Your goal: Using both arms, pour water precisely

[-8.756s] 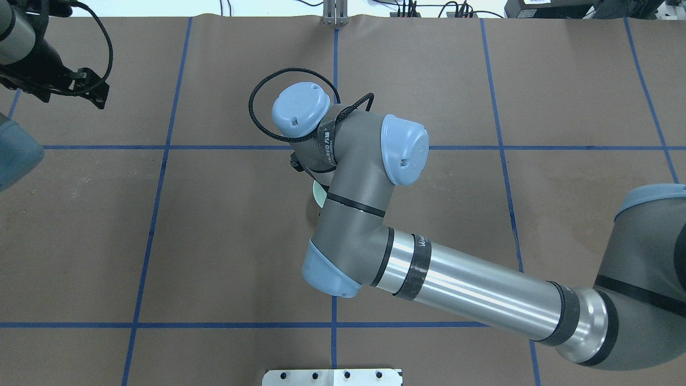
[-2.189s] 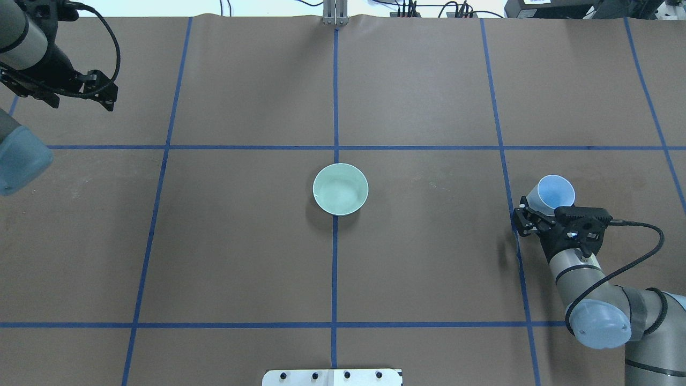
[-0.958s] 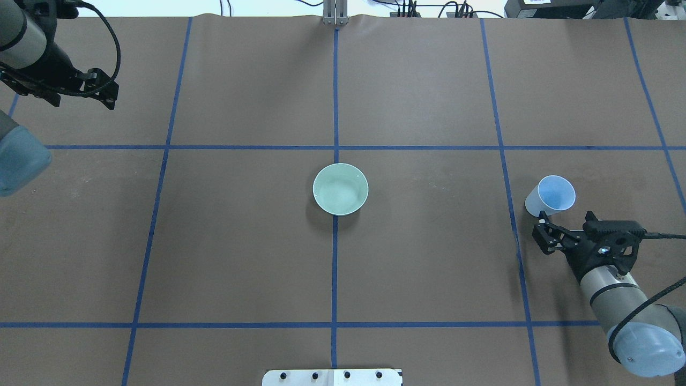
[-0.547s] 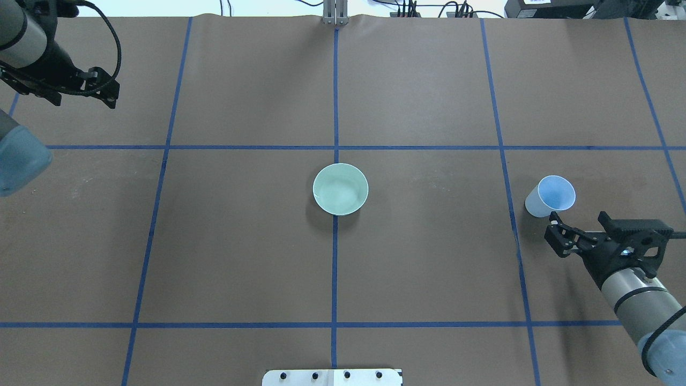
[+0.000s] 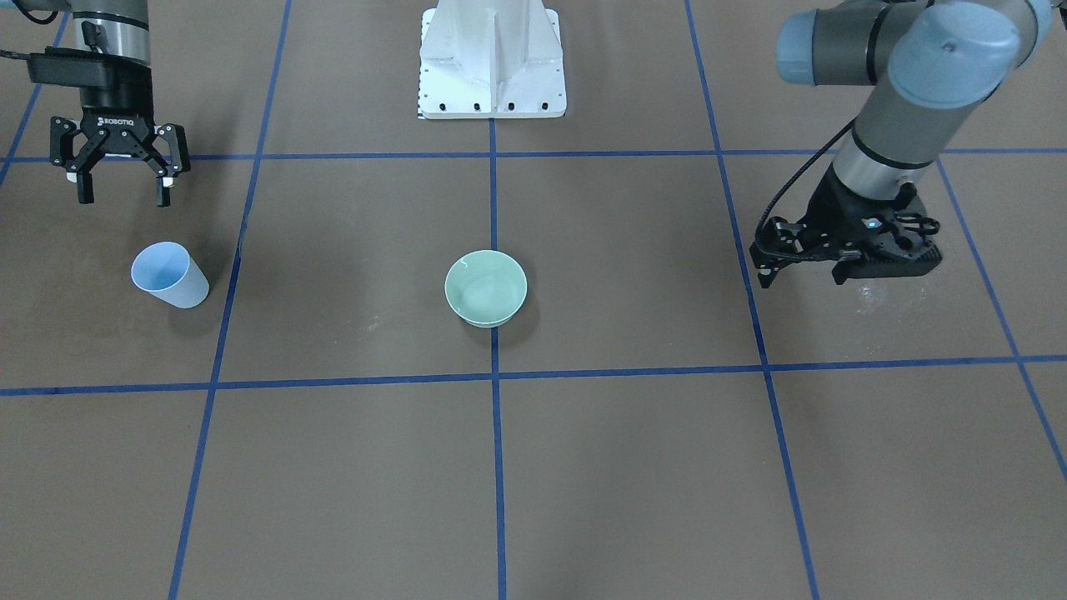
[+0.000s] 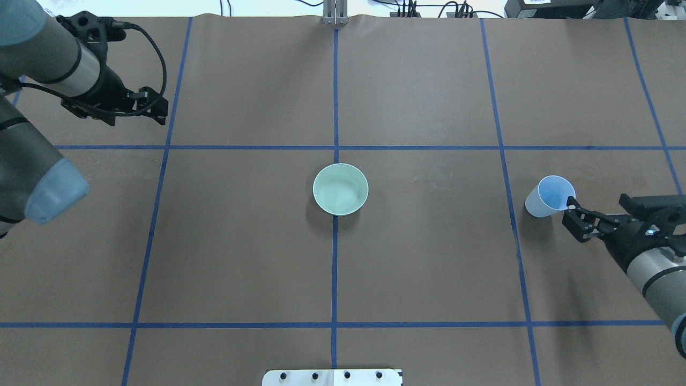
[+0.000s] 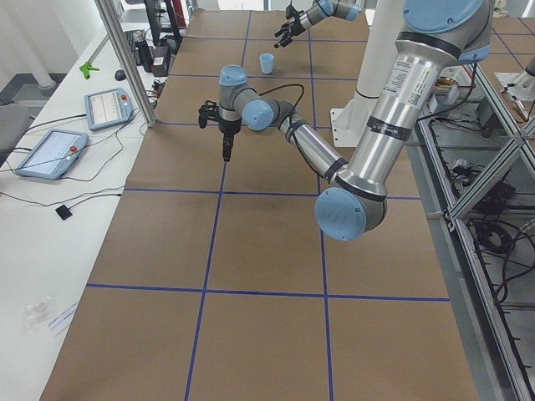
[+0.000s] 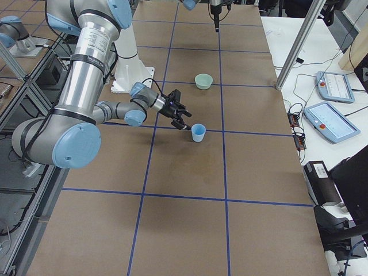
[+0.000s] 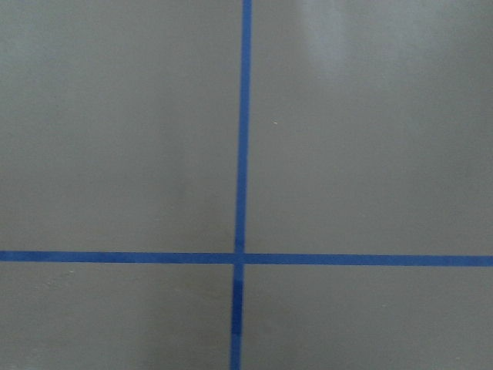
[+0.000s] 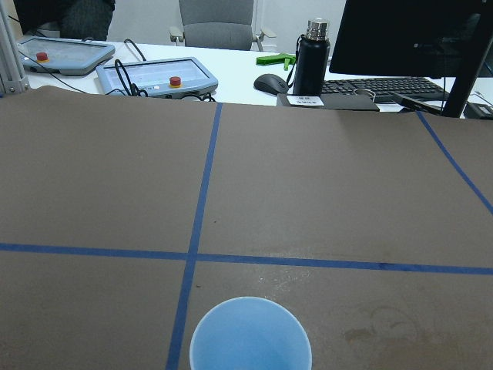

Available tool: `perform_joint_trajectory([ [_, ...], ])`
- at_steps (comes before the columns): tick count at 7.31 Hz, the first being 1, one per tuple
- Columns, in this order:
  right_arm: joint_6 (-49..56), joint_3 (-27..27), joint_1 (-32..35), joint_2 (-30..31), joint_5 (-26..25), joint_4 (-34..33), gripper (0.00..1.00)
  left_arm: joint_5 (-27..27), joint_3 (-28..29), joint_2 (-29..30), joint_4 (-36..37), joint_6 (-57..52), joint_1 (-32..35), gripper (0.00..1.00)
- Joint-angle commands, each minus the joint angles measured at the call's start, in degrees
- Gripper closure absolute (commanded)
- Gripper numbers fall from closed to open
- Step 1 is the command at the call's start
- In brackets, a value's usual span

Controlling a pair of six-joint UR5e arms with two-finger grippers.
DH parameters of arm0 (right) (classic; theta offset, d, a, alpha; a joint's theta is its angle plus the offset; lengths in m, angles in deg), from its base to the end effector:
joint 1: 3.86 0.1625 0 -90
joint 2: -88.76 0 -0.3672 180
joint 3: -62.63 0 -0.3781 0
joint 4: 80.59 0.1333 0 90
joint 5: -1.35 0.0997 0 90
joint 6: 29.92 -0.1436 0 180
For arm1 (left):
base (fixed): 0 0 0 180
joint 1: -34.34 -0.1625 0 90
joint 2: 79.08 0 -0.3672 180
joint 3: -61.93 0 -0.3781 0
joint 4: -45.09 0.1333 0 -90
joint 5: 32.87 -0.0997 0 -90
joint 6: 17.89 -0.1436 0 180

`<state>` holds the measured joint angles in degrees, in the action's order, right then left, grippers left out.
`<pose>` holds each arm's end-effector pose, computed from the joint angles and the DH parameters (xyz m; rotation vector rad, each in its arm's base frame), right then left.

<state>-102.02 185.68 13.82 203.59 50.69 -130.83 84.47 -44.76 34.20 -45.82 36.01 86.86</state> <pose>-0.2814 -0.3278 0.4405 0.8798 -0.5590 0.2933 0.3078 -0.5122 0.2881 0.1619 0.8189 -0.0996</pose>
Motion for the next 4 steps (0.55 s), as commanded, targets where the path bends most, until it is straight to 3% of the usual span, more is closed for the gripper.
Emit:
perform_joint_trajectory([
  [1, 10.5, 1.2, 12.8, -1.2, 14.0, 0.2, 0.01, 0.0, 1.4, 5.2, -1.9, 9.2, -4.8, 0.00],
  [4, 25.0, -0.2, 36.2, -5.7, 44.3, -0.2, 0.01, -0.4, 6.0, 12.6, -5.1, 18.4, -9.1, 0.00],
])
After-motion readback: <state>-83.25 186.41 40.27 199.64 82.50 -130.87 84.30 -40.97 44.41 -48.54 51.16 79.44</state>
